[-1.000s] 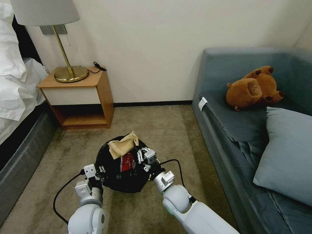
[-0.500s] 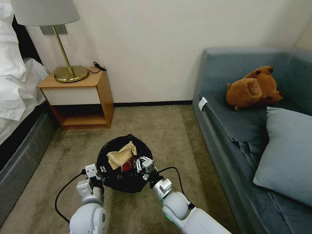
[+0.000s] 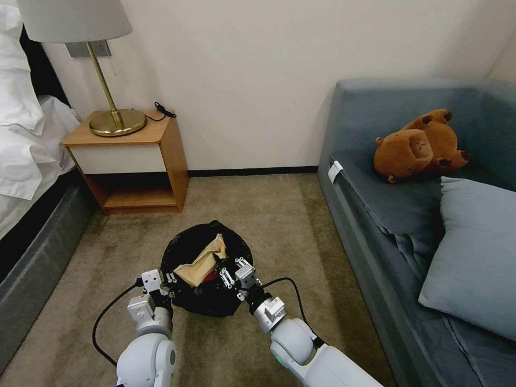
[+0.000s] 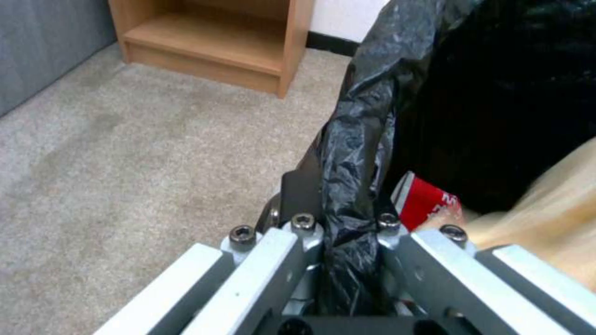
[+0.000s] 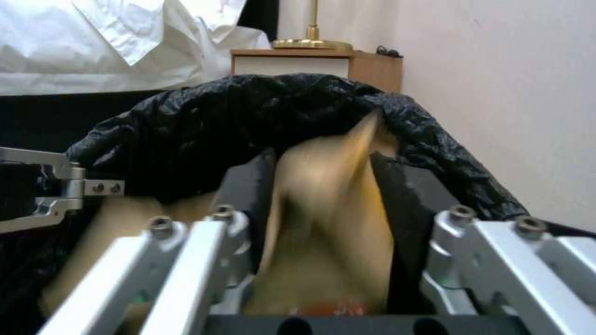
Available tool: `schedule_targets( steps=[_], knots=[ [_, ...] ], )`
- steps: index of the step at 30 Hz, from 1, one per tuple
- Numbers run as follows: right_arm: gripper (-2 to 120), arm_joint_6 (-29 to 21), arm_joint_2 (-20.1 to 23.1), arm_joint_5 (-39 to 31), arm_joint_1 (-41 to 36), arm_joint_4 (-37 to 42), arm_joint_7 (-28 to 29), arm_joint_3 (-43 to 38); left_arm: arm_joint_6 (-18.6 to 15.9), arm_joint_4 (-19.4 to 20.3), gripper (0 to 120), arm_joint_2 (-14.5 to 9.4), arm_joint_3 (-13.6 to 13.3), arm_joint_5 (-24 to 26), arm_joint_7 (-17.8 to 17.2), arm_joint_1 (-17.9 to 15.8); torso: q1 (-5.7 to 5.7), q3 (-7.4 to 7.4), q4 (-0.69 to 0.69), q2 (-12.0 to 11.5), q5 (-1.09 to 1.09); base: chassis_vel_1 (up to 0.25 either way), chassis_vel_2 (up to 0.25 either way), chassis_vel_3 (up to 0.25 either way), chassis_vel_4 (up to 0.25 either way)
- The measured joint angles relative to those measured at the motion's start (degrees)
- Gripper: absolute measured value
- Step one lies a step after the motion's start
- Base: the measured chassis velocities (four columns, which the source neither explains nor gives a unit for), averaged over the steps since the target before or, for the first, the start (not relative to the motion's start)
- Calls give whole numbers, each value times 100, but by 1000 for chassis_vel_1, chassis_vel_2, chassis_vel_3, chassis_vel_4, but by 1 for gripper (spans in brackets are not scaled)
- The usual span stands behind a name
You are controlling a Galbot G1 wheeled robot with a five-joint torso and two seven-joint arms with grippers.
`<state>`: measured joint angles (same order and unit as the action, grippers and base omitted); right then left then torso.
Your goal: Pick up the trash bin, then pick up the garbage on the floor and place it into the trash bin.
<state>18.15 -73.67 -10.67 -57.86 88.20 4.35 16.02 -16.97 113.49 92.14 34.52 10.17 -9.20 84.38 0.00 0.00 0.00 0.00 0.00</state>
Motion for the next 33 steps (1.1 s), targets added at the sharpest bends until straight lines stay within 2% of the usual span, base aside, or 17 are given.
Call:
schedule_targets(
  steps=[1,3,4,6,7,11,12,16,33],
  knots=[
    [42,0,0,0,0,0,0,0,0,0,1,0,0,0,0,0,0,0,0,0,0,0,0,0,0],
    [53,-3,-3,0,2,3,0,-1,-8,0,1,0,-2,0,-5,-7,0,0,0,0,0,0,0,0,0],
    [53,-3,-3,0,2,3,0,-1,-8,0,1,0,-2,0,-5,-7,0,0,0,0,0,0,0,0,0],
    [64,-3,-10,15,1,-4,0,-10,-10,0,1,0,-8,1,-17,-9,0,0,0,0,0,0,0,0,0],
    [64,-3,-10,15,1,-4,0,-10,-10,0,1,0,-8,1,-17,-9,0,0,0,0,0,0,0,0,0],
    [85,-5,-16,50,-37,2,14,-15,-15,13,1,0,-23,3,-24,-4,0,0,0,0,0,0,0,0,0],
    [85,-5,-16,50,-37,2,14,-15,-15,13,1,0,-23,3,-24,-4,0,0,0,0,0,0,0,0,0],
    [98,-18,-14,56,-37,33,35,-27,-15,28,1,0,-23,6,-25,16,0,0,0,0,0,0,0,0,0],
    [100,-95,-4,33,58,156,114,-248,-106,125,1,-62,39,97,-39,-16,0,0,0,0,0,0,0,0,0]
  ],
)
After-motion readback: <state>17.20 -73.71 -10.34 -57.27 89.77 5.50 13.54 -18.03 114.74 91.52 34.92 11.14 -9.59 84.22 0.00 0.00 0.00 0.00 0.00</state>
